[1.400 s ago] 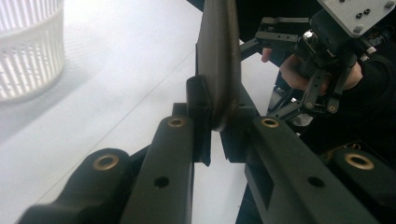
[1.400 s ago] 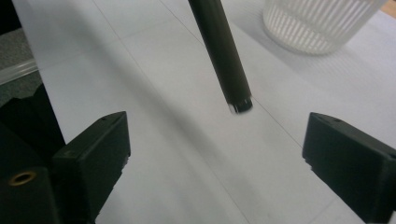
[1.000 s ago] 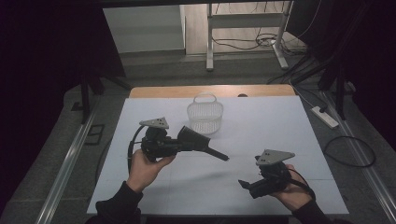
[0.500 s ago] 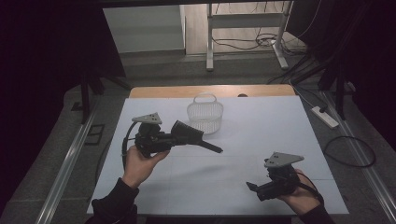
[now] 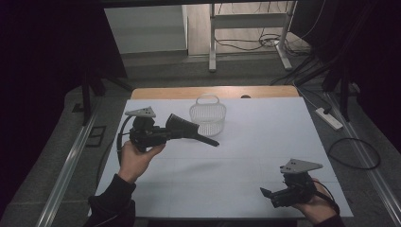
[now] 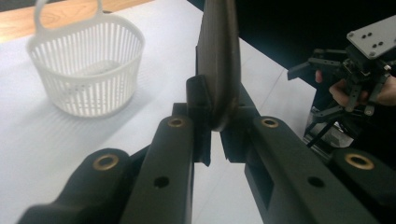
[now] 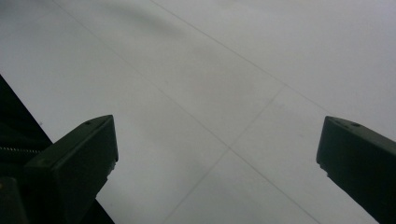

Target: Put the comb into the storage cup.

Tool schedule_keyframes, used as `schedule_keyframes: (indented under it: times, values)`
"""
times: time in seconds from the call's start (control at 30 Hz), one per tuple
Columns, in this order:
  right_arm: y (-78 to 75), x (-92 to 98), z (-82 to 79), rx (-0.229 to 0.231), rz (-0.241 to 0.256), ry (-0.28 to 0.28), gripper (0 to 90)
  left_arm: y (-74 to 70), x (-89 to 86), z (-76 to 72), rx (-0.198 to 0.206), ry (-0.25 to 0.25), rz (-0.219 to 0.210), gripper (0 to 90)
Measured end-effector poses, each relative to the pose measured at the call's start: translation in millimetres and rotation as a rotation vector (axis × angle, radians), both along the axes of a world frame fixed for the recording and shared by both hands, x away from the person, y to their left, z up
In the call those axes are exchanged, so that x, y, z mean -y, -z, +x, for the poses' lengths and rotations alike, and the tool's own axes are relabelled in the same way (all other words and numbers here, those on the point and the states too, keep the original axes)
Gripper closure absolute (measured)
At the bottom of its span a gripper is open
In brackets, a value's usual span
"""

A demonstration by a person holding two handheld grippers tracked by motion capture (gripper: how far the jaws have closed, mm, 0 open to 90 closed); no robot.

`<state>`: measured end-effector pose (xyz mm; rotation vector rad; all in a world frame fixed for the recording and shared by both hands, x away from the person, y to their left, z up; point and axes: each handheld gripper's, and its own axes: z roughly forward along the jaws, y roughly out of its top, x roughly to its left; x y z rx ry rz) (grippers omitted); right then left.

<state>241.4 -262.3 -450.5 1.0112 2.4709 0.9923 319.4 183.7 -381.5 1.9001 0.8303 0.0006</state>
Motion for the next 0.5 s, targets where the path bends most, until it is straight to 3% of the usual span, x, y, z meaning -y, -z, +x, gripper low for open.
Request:
schedule_keyframes:
  times: [0.5]
  values:
    - [1.9,23.7,-12.4,-0.023,0.0,0.098,0.0,-12.4,-10.0,13.5,0.011,-0.033,0.001,83.2]
